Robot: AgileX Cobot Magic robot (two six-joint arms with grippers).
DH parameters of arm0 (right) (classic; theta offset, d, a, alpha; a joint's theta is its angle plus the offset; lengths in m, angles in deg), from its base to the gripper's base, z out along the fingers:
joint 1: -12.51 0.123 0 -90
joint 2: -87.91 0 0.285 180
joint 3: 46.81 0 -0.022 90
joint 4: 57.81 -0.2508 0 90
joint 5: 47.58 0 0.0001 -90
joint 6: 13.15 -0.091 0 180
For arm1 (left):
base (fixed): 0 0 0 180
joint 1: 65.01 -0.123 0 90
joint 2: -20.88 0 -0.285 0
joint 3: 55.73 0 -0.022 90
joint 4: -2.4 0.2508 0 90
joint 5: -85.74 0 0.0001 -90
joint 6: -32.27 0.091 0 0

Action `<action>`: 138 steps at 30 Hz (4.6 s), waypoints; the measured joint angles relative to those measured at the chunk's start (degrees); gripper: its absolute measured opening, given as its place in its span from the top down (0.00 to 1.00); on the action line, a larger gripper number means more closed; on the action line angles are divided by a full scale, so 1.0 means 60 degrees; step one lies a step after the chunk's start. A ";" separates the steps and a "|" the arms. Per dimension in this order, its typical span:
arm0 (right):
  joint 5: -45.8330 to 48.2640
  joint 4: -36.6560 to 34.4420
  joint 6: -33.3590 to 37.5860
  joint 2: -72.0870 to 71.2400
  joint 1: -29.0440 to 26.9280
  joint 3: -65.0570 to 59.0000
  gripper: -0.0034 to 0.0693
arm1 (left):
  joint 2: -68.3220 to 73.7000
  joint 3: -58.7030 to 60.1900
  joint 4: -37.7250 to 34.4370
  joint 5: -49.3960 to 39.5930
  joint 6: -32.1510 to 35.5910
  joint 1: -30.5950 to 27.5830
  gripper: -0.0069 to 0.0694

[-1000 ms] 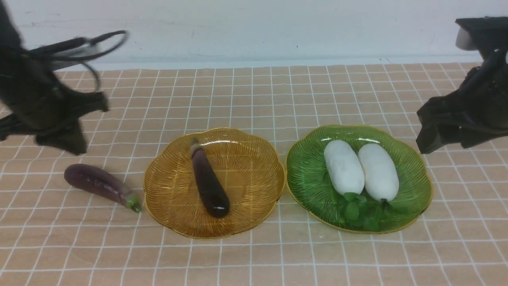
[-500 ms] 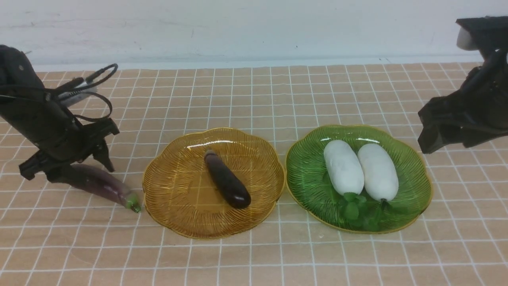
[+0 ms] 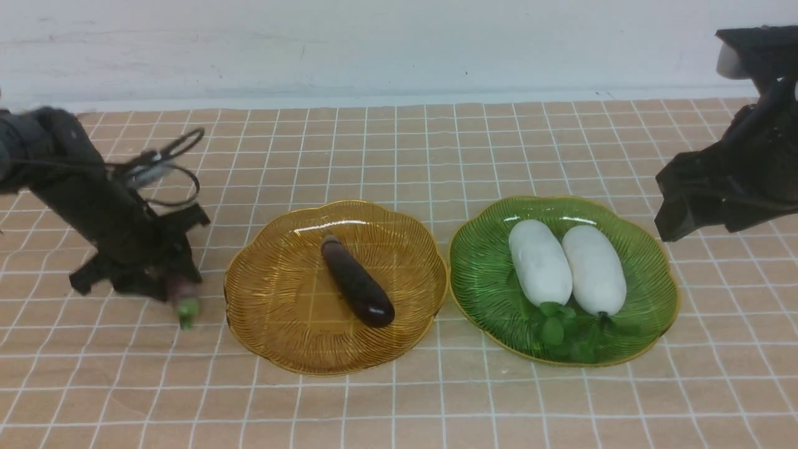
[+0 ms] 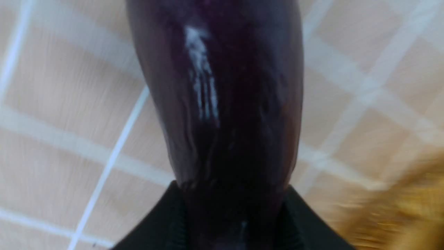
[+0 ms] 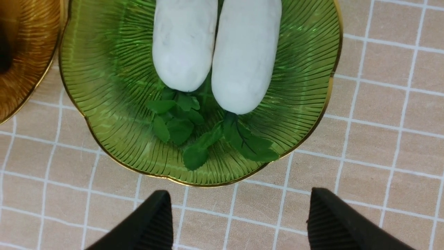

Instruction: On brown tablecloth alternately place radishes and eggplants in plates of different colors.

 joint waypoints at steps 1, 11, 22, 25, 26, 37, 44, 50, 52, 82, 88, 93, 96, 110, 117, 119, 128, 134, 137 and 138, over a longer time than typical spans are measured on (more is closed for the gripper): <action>0.0000 0.0000 0.0000 0.0000 0.0000 0.0000 0.30 | -0.0068 -0.0567 0.0010 -0.0240 0.0273 0.0012 0.60; 0.0000 0.0000 0.0101 -0.0087 0.0000 0.0000 0.37 | -0.0341 -0.2350 0.0289 -0.3032 0.1015 0.2065 0.61; 0.0004 0.0116 0.0245 -0.1741 0.0000 0.0000 0.65 | 0.0847 -0.2350 0.2509 -0.3126 0.0163 0.4202 0.46; 0.0004 0.0119 0.0245 -0.2179 0.0000 0.0000 0.71 | 0.0910 -0.2350 0.2622 -0.3126 -0.0074 0.4202 0.39; 0.0023 0.0223 0.0245 -0.2996 0.0000 -0.0019 0.80 | 0.0910 -0.2385 0.2702 -0.3142 -0.0154 0.4202 0.31; -0.0221 0.1692 -0.0708 -0.8528 0.0000 -0.3042 0.97 | 0.0910 -0.3308 0.2851 -0.3140 0.0098 0.4202 0.14; -0.6882 0.1818 -0.0968 -1.1563 0.0000 -0.8051 0.97 | 0.0910 -0.3774 0.2862 -0.3152 0.0176 0.4202 0.39; -0.9020 0.1869 -0.0968 -1.1596 0.0000 -0.9153 0.97 | 0.0910 -0.3775 0.2862 -0.3152 0.0419 0.4202 0.80; -0.9079 0.1902 -0.0968 -1.1596 0.0000 -0.9153 0.97 | 0.0910 -0.3775 0.2862 -0.3152 0.0429 0.4202 0.88; -0.8333 0.1175 -0.0974 -1.4274 -0.2629 -1.3268 0.97 | -0.2915 -0.5291 0.2897 -0.3439 0.2204 0.4438 0.91; -0.8326 0.1172 -0.0974 -1.4274 -0.2690 -1.3268 0.97 | -0.4576 -0.3355 0.2928 -0.3439 0.2451 0.4438 0.91; -0.8326 0.1172 -0.0974 -1.4274 -0.2690 -1.3268 0.97 | -0.7073 0.0003 0.3034 -0.3439 0.2284 0.4438 0.91; -0.8323 0.1172 -0.1001 -1.4274 -0.2693 -1.3268 0.97 | -0.8939 0.2731 0.2965 -0.2559 0.2008 0.4438 0.91; -0.8315 0.1172 -0.1001 -1.4274 -0.2693 -1.3268 0.97 | -1.3599 0.9583 0.2419 0.3861 0.1706 0.4438 0.91; -0.8315 0.1172 -0.1008 -1.4274 -0.2693 -1.3268 0.97 | -1.4369 1.0604 0.2435 0.3944 0.1711 0.4438 0.91; -0.8315 0.1172 -0.1008 -1.4274 -0.2693 -1.3268 0.97 | -1.4451 1.0834 0.2556 0.4033 0.1760 0.4438 0.91; -0.8304 0.1172 -0.1008 -1.4274 -0.2693 -1.3268 0.97 | -1.4727 1.1118 0.2954 0.4383 0.2036 0.4438 0.91; -0.8304 0.1172 -0.1008 -1.4274 -0.2693 -1.3268 0.97 | -1.6046 1.1889 0.3151 0.5117 0.2298 0.3963 0.91; -0.8304 0.1172 -0.1008 -1.4274 -0.2693 -1.3268 0.97 | -1.6895 1.2669 0.3113 0.5476 0.2357 0.3327 0.91; -0.8304 0.1172 -0.1008 -1.4274 -0.2693 -1.3268 0.97 | -1.7179 1.2953 0.3094 0.5604 0.2357 0.3051 0.91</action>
